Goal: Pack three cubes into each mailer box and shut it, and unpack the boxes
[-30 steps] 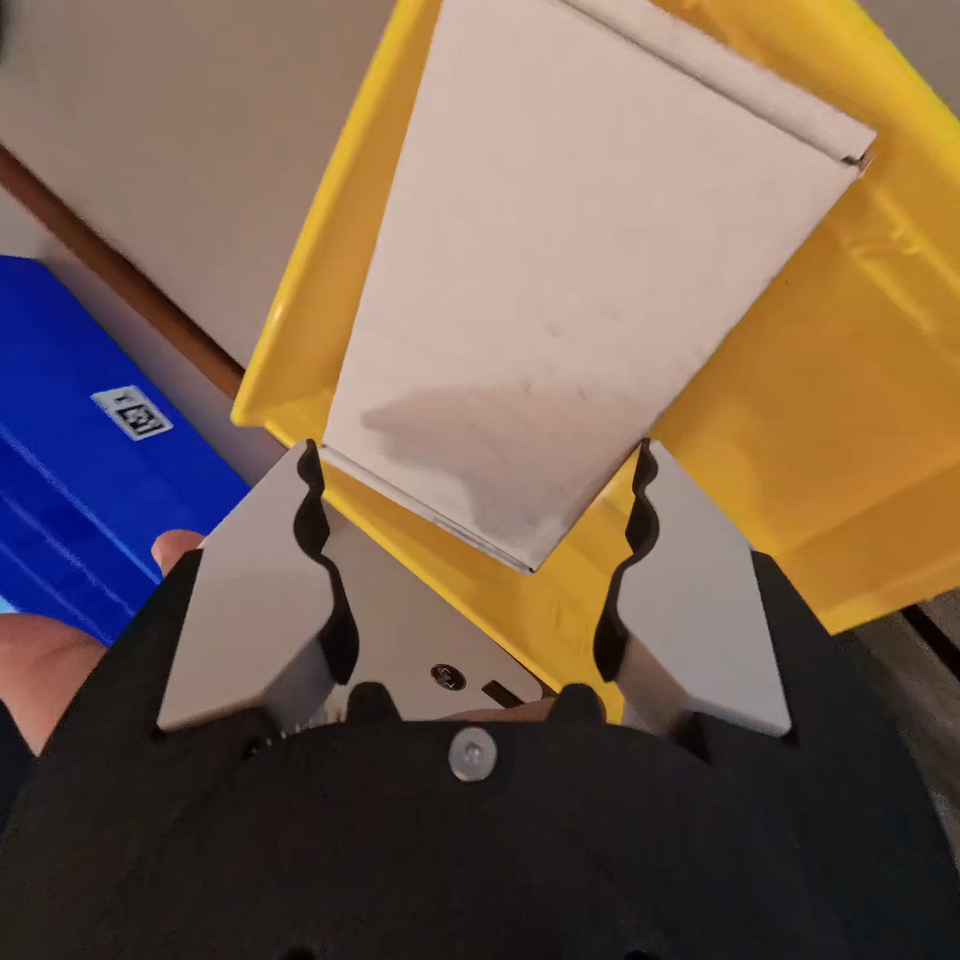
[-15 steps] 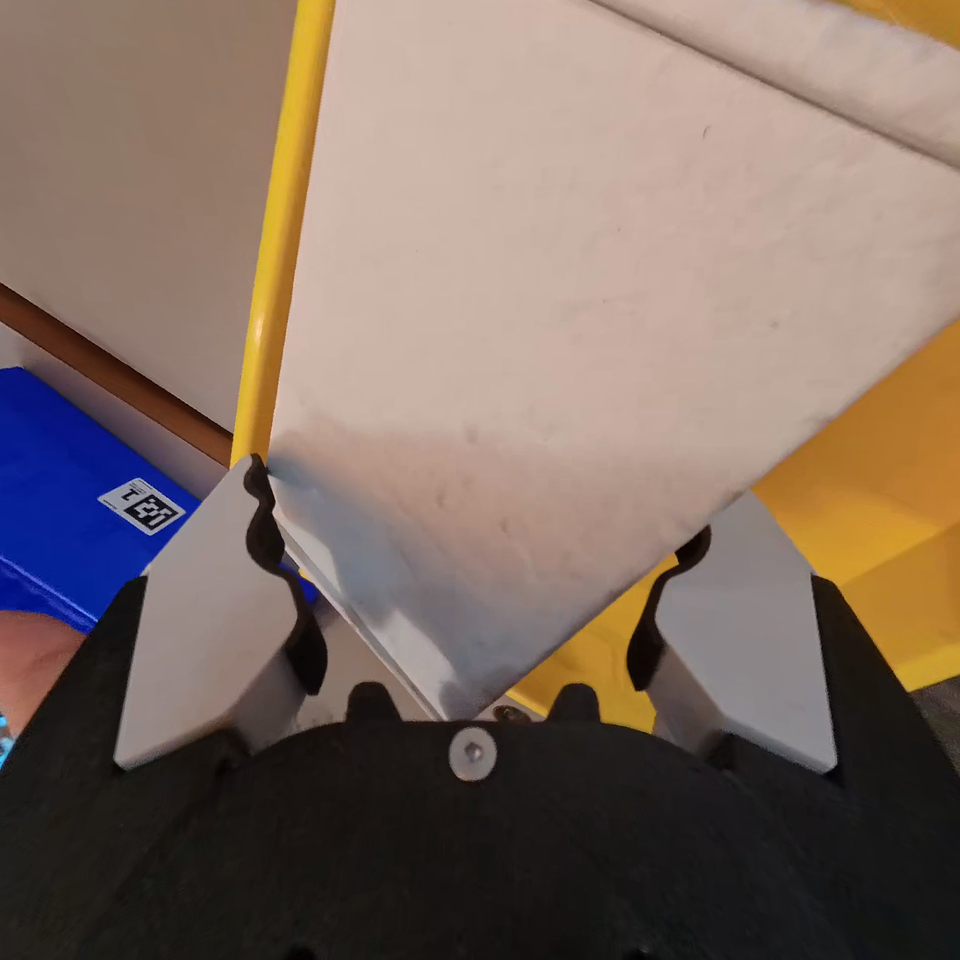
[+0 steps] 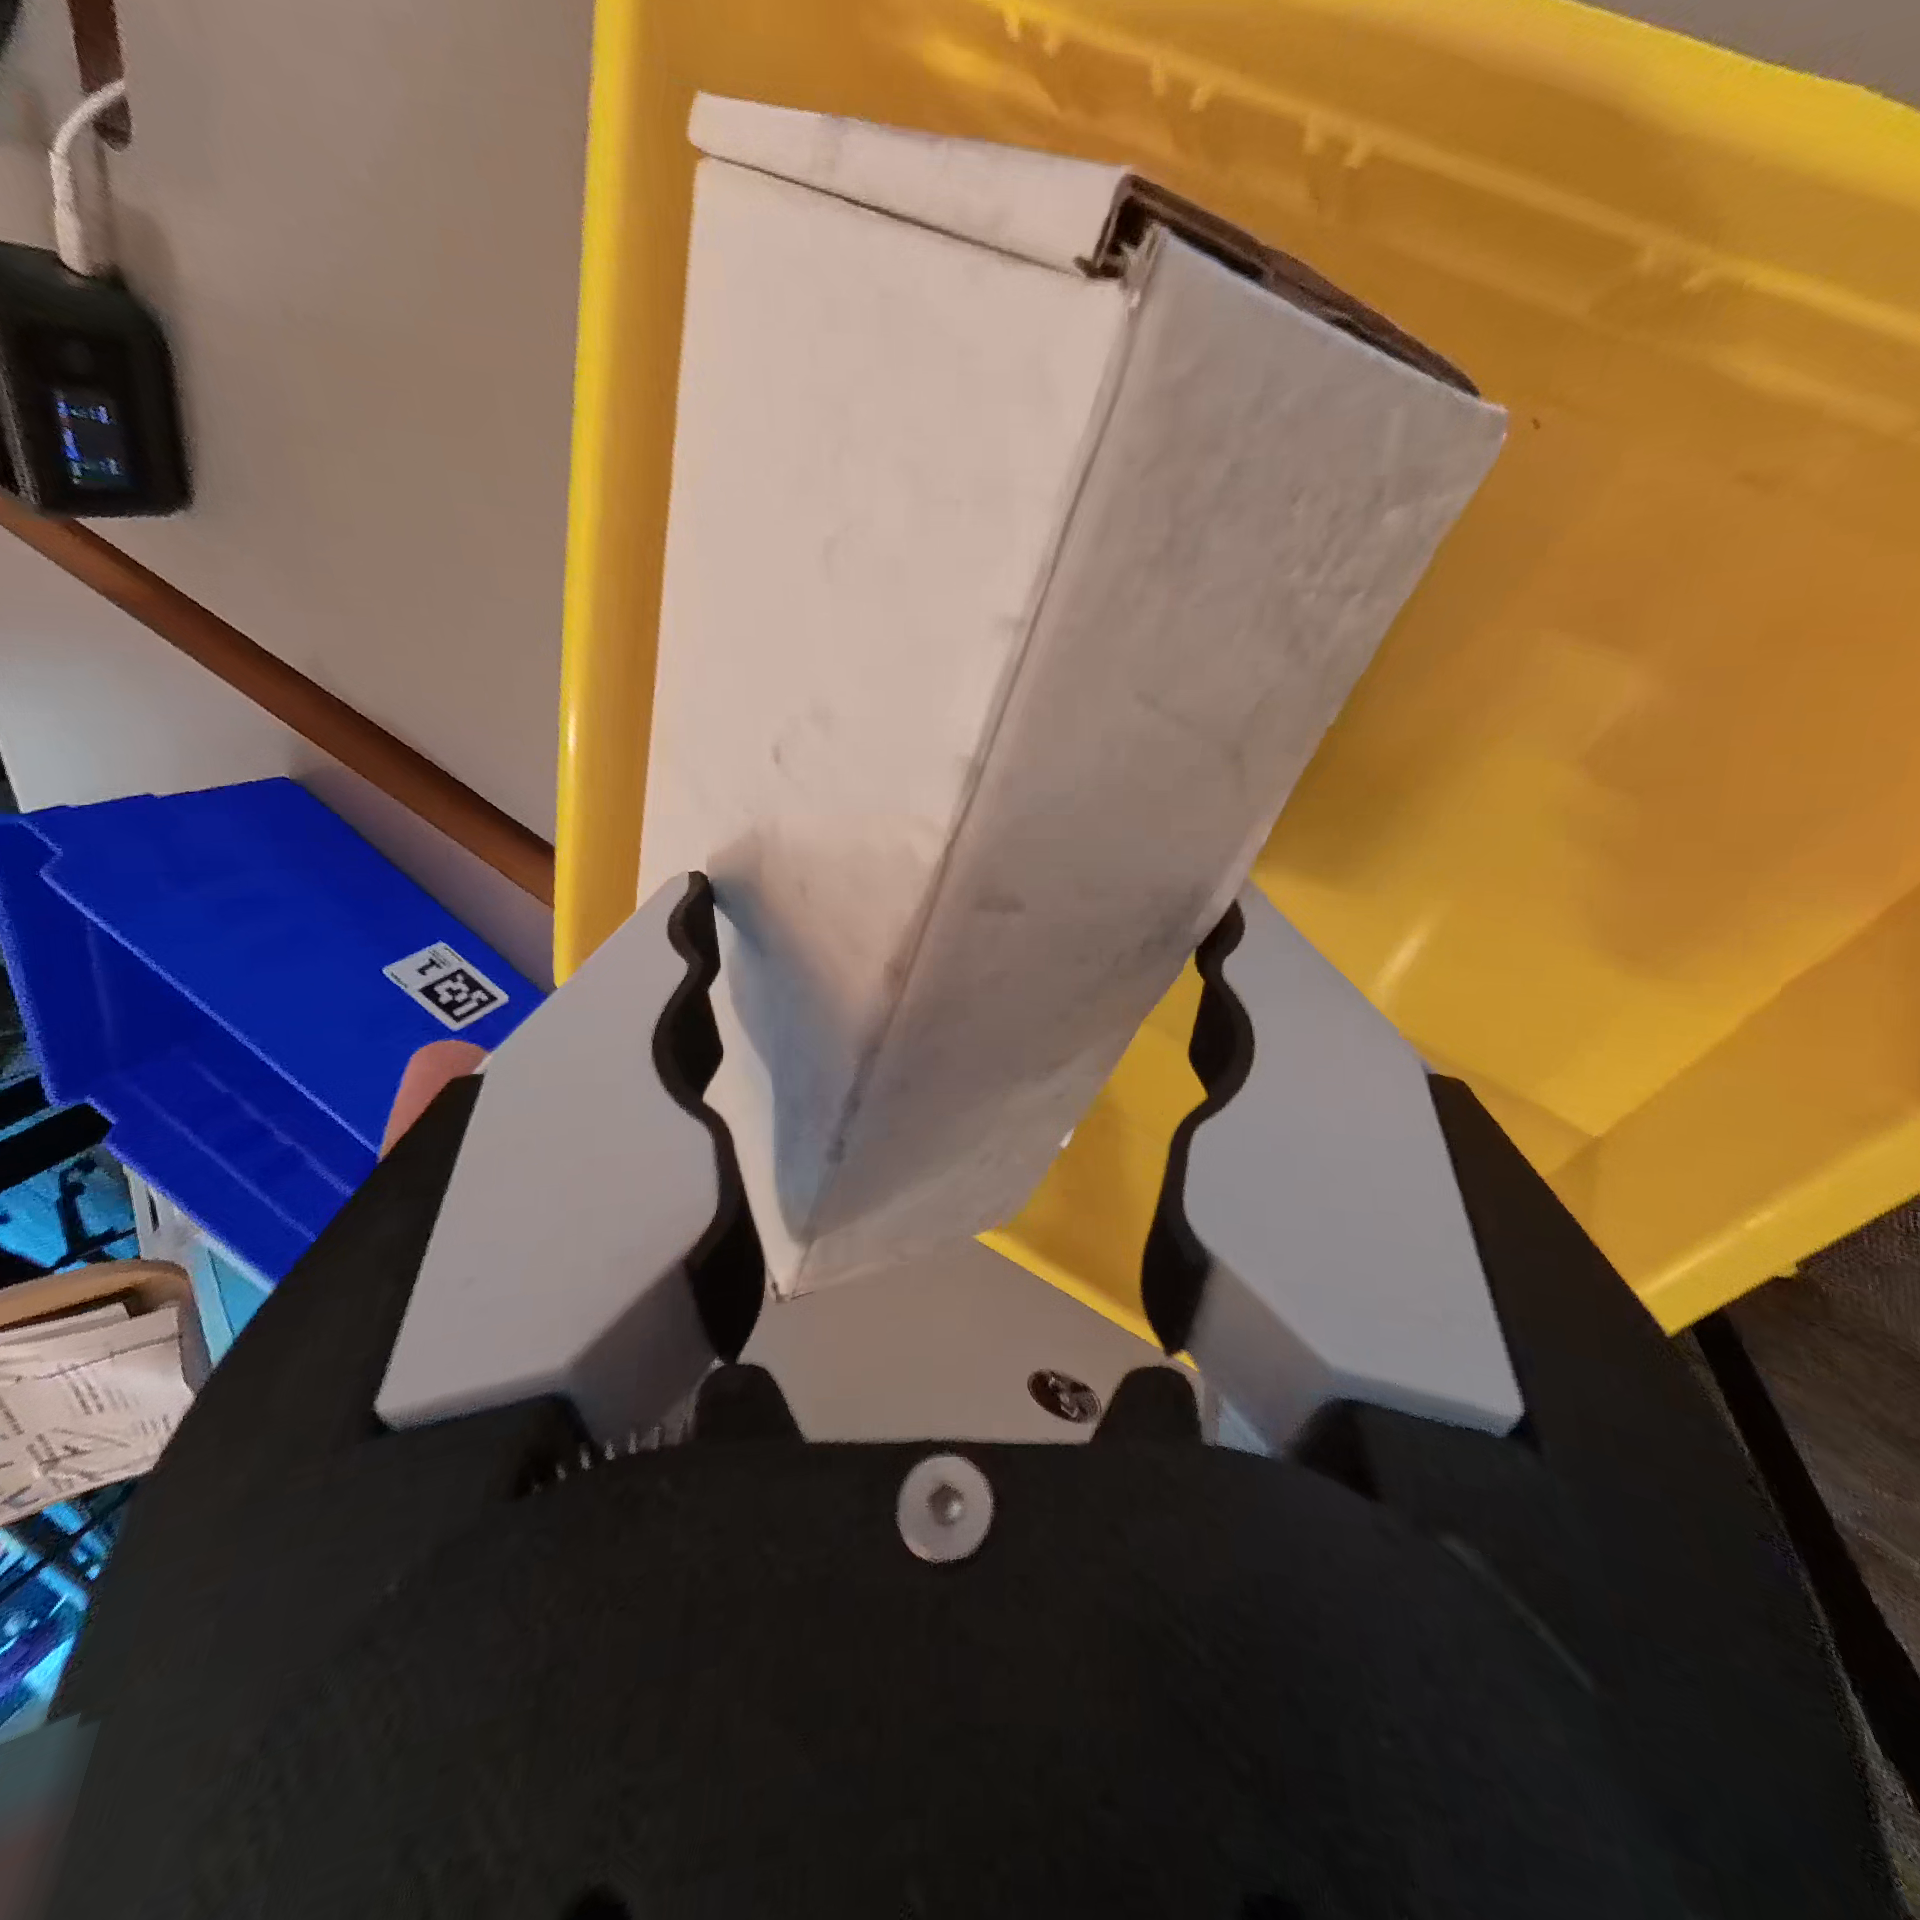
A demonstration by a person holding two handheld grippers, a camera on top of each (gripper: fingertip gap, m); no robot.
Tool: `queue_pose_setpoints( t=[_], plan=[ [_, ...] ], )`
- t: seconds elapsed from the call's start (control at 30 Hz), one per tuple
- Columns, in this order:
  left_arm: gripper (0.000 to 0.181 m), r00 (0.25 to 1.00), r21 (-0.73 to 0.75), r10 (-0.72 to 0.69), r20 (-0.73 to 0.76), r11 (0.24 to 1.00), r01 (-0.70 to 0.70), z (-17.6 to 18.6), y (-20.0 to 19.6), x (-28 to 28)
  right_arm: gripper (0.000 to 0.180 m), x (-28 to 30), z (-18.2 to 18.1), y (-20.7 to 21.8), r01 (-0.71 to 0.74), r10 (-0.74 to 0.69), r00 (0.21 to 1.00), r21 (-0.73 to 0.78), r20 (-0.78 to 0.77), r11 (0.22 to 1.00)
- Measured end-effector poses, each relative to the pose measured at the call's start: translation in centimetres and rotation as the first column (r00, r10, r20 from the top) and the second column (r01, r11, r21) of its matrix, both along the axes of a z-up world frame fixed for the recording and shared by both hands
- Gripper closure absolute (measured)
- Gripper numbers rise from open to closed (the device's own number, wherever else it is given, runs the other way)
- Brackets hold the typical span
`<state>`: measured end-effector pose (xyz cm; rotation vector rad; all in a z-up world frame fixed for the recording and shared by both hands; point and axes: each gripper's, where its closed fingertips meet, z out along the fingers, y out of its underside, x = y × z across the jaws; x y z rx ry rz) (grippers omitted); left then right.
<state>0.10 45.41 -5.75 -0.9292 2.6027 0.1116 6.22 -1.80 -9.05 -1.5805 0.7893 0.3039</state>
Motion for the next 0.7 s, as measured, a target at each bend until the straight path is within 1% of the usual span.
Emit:
queue_pose_setpoints(
  t=[0.1, 0.2, 0.23, 0.27, 0.3, 0.33, 0.37, 0.5, 0.57, 0.63, 0.7],
  plan=[
    [0.087, 0.999, 0.045, -0.014, -0.029, 0.999, 0.016, -0.1, -0.2, -0.8, 0.156, -0.1, 0.0, -0.1, 0.001, -0.001, 1.0, 0.01, -0.012, 1.0],
    [0.07, 0.999, 0.11, -0.006, -0.034, 0.994, 0.01, 0.2, 0.4, -0.8, 0.156, 0.0, 0.0, -0.2, 0.005, -0.005, 1.0, 0.009, -0.012, 1.0],
    [0.066, 0.999, 0.11, 0.002, -0.05, 0.994, 0.003, 0.2, 0.5, -0.9, 0.156, 0.0, 0.0, -0.2, 0.005, -0.005, 1.0, 0.008, -0.013, 1.0],
    [0.069, 0.996, 0.086, 0.016, -0.083, 0.996, -0.009, 0.1, 0.3, -1.3, 0.156, 0.0, -0.1, -0.1, 0.004, -0.004, 1.0, 0.007, -0.014, 1.0],
    [0.065, 0.994, 0.058, 0.034, -0.109, 0.998, -0.028, 0.0, 0.1, -1.5, 0.156, 0.0, -0.1, -0.1, 0.003, -0.003, 1.0, 0.005, -0.015, 1.0],
    [0.056, 0.992, 0.044, 0.046, -0.121, 0.998, -0.04, -0.1, 0.1, -1.6, 0.156, -0.1, -0.2, 0.0, 0.002, -0.002, 1.0, 0.002, -0.014, 1.0],
    [0.056, 0.991, 0.039, 0.042, -0.129, 0.999, -0.038, -0.2, 0.2, -1.5, 0.156, -0.1, -0.3, 0.0, 0.001, -0.001, 1.0, -0.002, -0.013, 1.0],
    [0.043, 0.983, 0.085, 0.021, -0.184, 0.996, -0.005, -1.5, 0.7, -1.4, 0.156, 0.0, -0.6, 0.2, -0.003, 0.003, 1.0, -0.009, -0.023, 1.0],
    [0.04, 0.974, 0.118, 0.013, -0.225, 0.993, 0.014, -2.4, 1.0, -1.4, 0.156, 0.1, -0.6, 0.2, -0.001, 0.001, 0.999, -0.005, -0.035, 1.0],
    [0.035, 0.959, 0.111, 0.012, -0.282, 0.994, 0.02, -3.4, 0.9, -1.8, 0.156, 0.2, -0.7, 0.2, 0.002, -0.002, 0.999, 0.0, -0.044, 1.0],
    [0.04, 0.946, 0.072, 0.006, -0.325, 0.997, 0.018, -3.8, 0.5, -2.1, 0.156, 0.3, -0.7, 0.1, 0.005, -0.005, 0.999, 0.004, -0.047, 1.0]
  ],
)
